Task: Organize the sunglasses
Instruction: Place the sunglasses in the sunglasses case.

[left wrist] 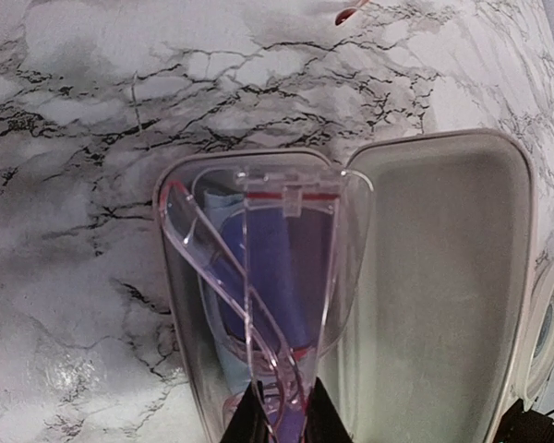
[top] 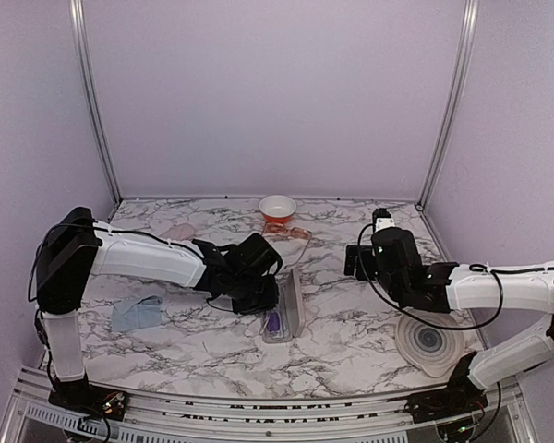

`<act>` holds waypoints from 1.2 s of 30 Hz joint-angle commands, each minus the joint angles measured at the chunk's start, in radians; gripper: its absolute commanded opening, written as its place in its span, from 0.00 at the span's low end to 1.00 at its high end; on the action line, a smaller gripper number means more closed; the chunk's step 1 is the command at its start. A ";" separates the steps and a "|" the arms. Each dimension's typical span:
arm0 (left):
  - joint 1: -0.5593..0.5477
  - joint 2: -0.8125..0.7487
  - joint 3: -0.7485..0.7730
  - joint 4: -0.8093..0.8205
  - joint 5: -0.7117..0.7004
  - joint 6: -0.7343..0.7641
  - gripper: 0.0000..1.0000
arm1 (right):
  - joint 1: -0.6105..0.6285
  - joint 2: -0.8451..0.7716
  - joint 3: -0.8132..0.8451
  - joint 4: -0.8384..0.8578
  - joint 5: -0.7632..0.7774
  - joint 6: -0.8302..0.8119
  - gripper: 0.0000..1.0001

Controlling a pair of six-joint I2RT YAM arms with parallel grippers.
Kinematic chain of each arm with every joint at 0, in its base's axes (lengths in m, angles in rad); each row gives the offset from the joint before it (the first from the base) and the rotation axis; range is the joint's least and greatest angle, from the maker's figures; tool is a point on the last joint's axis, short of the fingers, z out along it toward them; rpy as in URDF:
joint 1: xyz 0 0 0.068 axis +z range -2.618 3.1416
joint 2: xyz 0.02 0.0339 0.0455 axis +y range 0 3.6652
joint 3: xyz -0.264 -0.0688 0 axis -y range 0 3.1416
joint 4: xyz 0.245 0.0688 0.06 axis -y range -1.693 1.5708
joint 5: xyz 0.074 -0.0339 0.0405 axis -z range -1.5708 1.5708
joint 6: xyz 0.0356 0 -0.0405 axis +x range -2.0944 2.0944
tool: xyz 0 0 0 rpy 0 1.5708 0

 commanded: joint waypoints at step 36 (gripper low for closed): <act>-0.003 0.087 0.059 -0.086 0.016 -0.063 0.27 | -0.012 0.056 0.085 -0.047 0.002 0.003 1.00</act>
